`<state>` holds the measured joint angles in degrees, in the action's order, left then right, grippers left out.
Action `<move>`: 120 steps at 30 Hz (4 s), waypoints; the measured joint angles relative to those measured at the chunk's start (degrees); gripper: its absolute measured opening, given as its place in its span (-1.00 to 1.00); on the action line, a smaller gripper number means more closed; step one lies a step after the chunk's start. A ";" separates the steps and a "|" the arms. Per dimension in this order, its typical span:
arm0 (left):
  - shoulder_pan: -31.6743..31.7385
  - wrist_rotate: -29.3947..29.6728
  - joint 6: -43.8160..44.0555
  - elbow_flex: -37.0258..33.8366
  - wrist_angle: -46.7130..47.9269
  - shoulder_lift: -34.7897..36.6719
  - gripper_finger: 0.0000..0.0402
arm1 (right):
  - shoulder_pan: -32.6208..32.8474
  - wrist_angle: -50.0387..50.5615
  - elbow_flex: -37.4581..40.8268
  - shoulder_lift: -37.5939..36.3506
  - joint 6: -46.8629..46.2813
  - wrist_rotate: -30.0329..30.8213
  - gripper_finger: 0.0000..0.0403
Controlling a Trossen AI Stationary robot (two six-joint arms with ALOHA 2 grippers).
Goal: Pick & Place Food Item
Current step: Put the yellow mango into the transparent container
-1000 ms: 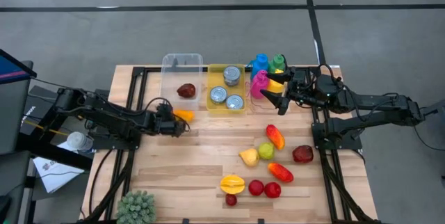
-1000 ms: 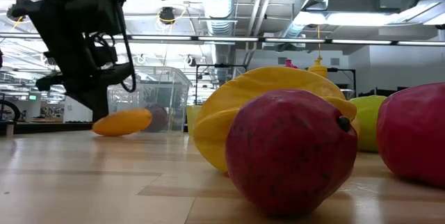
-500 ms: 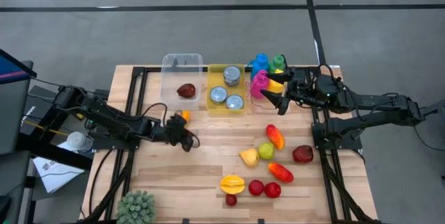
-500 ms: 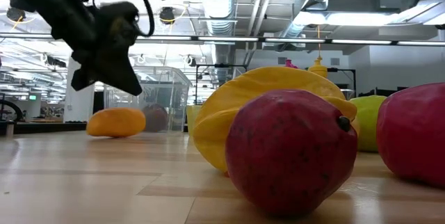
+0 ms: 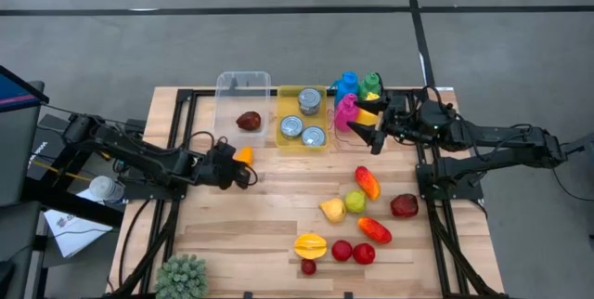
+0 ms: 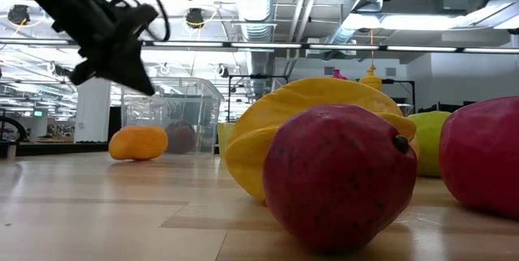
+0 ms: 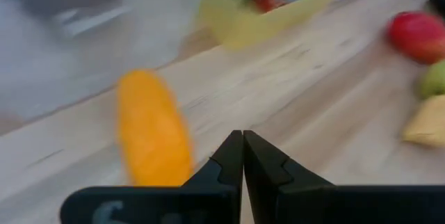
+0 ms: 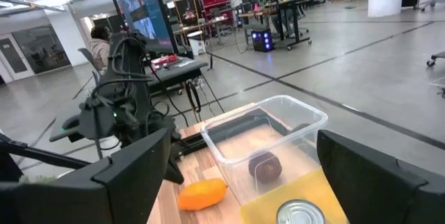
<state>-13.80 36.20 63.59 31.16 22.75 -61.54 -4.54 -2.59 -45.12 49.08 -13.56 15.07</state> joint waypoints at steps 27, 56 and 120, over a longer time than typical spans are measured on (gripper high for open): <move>4.60 -5.00 -2.98 -0.67 8.03 -0.44 0.82 | -0.13 0.48 0.00 -0.01 0.48 -0.01 0.76; 6.82 -8.94 4.88 -9.75 -10.69 -11.72 -0.15 | -0.09 0.75 0.00 -0.01 0.00 -0.01 0.76; 26.81 -16.59 -21.53 -5.70 -35.30 26.02 -0.31 | -6.64 9.58 -6.80 -9.66 13.96 3.26 -0.99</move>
<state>13.01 19.61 42.06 25.46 -12.55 -35.52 -11.18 6.99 -51.92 39.42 0.40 18.33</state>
